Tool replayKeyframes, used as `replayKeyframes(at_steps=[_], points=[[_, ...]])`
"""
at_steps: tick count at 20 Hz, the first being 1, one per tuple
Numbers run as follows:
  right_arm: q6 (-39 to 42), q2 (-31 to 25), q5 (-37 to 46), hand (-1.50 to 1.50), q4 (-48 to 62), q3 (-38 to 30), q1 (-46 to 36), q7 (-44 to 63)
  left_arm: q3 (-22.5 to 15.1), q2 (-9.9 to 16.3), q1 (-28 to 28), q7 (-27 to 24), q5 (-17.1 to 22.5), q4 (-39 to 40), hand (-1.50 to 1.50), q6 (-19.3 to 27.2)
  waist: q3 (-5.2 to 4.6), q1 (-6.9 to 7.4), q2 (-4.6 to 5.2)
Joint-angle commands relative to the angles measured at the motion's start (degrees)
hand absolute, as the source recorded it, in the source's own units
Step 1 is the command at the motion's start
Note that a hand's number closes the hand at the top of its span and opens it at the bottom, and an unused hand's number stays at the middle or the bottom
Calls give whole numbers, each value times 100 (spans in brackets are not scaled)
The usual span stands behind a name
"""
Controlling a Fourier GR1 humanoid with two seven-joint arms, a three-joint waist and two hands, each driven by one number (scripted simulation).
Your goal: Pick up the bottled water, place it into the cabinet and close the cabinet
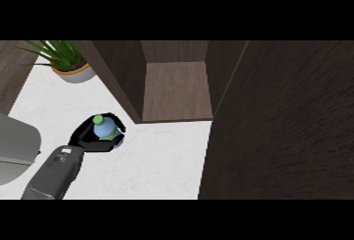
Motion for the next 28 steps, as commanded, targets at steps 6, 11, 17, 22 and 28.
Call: replayKeyframes(at_steps=[6,11,17,22,28], points=[[-142,-29,344,-150,-175,99,137,-30,-691,-208,166,-1818,-658,-646,150,367,9,96,-32],[-237,-62,261,-150,-287,111,163,61,-169,-632,561,-1559,-184,-915,150,1789,23,241,-78],[-176,-292,145,-150,-478,9,432,50,398,-1420,728,-864,509,-1569,150,3030,32,276,-103],[-347,-164,473,-150,-285,385,554,-287,-556,-1439,917,-300,1506,-2359,150,3409,28,216,-94],[-434,-284,551,-150,-708,386,562,136,-1653,-1444,1258,524,2382,-3615,150,3980,25,224,-89]])
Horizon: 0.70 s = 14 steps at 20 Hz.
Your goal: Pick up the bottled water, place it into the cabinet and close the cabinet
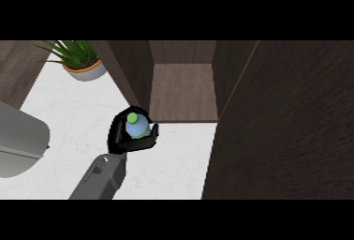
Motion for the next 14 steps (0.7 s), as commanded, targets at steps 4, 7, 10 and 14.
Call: replayKeyframes(at_steps=[4,7,10,14], points=[[-211,57,684,-150,-288,492,264,-90,-1038,-48,-83,1491,626,-1697,150,1206,0,-10,-12],[-157,-84,571,-150,-775,187,-63,640,-1380,-49,-66,1343,780,-1638,150,1482,-5,-13,16],[-13,-368,320,-150,-625,175,743,-279,-1357,-49,-545,1611,757,-1590,150,1826,2,-57,17],[26,-431,116,-150,-728,56,620,-150,-1443,-49,-1230,1606,864,-811,150,2238,-1,-89,38]])
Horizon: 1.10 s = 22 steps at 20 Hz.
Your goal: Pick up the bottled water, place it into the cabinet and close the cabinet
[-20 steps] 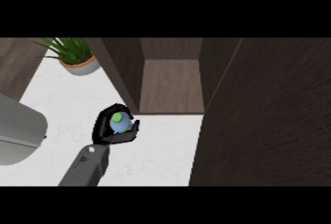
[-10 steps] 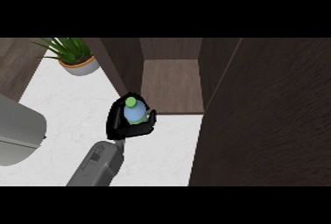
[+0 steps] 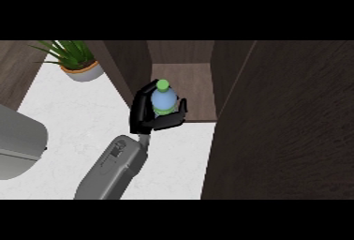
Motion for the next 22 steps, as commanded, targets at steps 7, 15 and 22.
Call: replayKeyframes(at_steps=[7,15,22], points=[[82,-259,191,-150,-562,62,496,-192,-511,-3,-1024,84,951,1011,150,960,-4,-117,33],[169,-272,-290,-150,-698,-395,369,29,201,-3,-1968,209,970,2253,150,975,-5,-77,51],[377,-529,-494,-150,-989,-539,941,-332,293,-3,-2227,-535,1119,3300,150,1298,-1,-224,59]])
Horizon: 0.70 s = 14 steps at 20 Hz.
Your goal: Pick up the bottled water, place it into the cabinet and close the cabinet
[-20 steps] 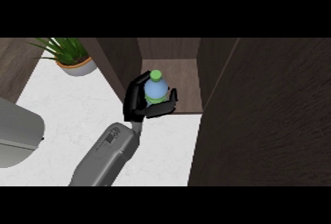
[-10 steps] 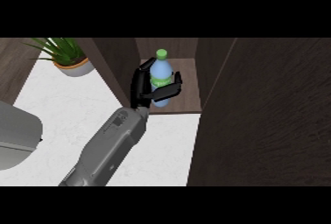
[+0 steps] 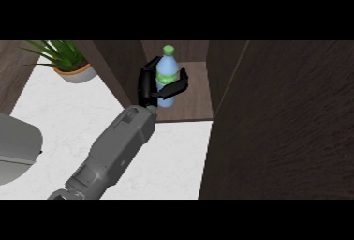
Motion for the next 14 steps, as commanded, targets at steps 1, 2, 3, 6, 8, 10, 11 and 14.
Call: replayKeyframes(at_steps=[1,2,3,6,8,10,11,14], points=[[133,-45,-204,-150,-320,-36,256,-113,-148,-1,-350,-224,152,627,150,385,3,-76,15],[92,20,-241,-150,-539,40,145,41,117,-1,-457,-296,-71,938,150,286,1,-36,24],[72,38,-208,-150,-430,39,-3,296,-104,-1,-533,-301,59,946,150,511,-3,-81,34],[292,-116,-480,-150,-351,-260,484,-378,313,-1,-914,-403,77,1397,150,403,6,-91,35],[164,14,-54,-150,-348,112,347,-165,387,-1,-717,-884,76,1652,150,73,-3,-82,47],[276,-51,-350,-150,-472,-135,294,-178,264,-1,-1004,-728,-73,1837,150,473,0,-101,53],[279,4,-292,-150,-337,-11,253,-201,256,-1,-1255,-582,-89,1963,150,532,-1,-150,70],[288,-55,-249,-150,-533,19,365,-119,214,-1,-1096,-831,-154,2144,-150,440,-4,-180,73]])
